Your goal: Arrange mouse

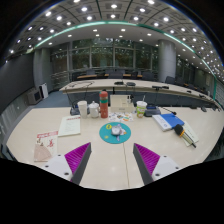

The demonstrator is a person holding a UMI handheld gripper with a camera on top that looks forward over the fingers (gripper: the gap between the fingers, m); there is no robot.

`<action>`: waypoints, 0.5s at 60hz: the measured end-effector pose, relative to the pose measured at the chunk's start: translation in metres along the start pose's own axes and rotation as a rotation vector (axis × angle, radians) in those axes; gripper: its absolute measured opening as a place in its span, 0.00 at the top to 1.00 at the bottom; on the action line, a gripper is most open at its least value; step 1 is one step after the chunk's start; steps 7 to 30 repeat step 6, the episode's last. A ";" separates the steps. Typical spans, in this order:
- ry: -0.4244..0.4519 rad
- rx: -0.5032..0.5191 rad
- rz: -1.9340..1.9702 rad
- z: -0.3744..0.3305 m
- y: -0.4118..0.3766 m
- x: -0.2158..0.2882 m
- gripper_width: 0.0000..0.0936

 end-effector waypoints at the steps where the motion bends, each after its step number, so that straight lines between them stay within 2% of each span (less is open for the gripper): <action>1: -0.002 -0.001 -0.003 -0.002 0.000 -0.001 0.08; 30: -0.012 -0.003 -0.012 -0.007 0.002 -0.009 0.09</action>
Point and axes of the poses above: the point between the fingertips, and its own axes, seen from behind it with the camera up: y to the right, x up, z forward, the way the camera looks, the point moved 3 cm from there along -z, backward, against the way the camera looks, and after that the axes turned 3 degrees about -y, right-handed, at the moved point
